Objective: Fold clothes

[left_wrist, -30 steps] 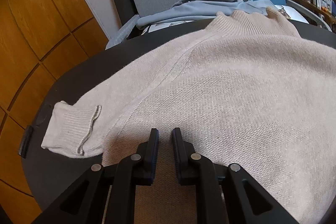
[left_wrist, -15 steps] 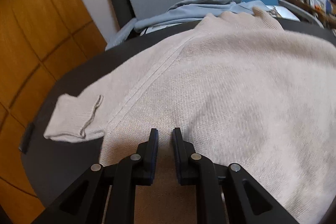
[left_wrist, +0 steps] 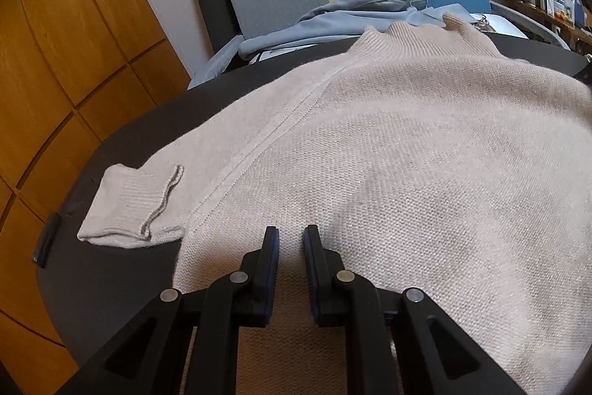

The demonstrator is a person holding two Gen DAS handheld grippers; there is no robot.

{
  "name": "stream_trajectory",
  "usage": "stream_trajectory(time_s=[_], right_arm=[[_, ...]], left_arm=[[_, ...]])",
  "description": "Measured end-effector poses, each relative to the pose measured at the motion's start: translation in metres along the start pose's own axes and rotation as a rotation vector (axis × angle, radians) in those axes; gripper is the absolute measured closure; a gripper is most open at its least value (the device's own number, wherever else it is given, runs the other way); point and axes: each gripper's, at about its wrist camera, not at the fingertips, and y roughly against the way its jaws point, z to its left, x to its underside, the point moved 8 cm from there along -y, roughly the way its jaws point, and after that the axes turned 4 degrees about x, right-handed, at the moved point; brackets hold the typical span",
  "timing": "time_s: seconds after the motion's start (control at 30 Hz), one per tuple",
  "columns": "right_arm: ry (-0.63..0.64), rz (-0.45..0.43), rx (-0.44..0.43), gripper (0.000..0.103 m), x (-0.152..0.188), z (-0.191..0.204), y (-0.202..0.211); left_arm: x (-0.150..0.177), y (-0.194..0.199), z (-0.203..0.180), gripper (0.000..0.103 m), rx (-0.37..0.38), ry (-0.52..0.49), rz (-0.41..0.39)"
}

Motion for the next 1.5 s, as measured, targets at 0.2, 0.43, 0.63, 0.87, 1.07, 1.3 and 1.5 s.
stream_trajectory(time_s=[0.2,0.43,0.63,0.87,1.07,1.3,1.5], right_arm=[[0.209,-0.077,0.155,0.099,-0.009,0.028,-0.015],[0.147,-0.187,0.368,0.099,-0.067,-0.013,-0.033],[0.032,-0.277,0.153,0.048,-0.085,-0.026,-0.006],[-0.033,-0.689,0.372,0.000,-0.018,-0.028,0.122],[-0.229,-0.437,0.266,0.000,0.034,-0.061,0.091],[-0.253,-0.264,0.316,0.007,0.043,-0.076,0.049],[-0.334,-0.170,0.315,0.006,0.027,-0.101,0.008]], left_arm=[[0.001,0.001,-0.003,0.090,-0.024,-0.018,-0.006],[-0.004,-0.006,-0.002,0.090,-0.009,0.004,0.013],[-0.010,-0.012,-0.004,0.090,-0.029,-0.002,0.021],[-0.009,-0.008,-0.009,0.090,-0.043,-0.008,0.026],[-0.013,-0.007,-0.017,0.078,-0.175,-0.136,0.044],[-0.015,-0.010,-0.013,0.078,-0.185,-0.150,0.019],[-0.019,-0.015,-0.010,0.078,-0.193,-0.127,0.017]])
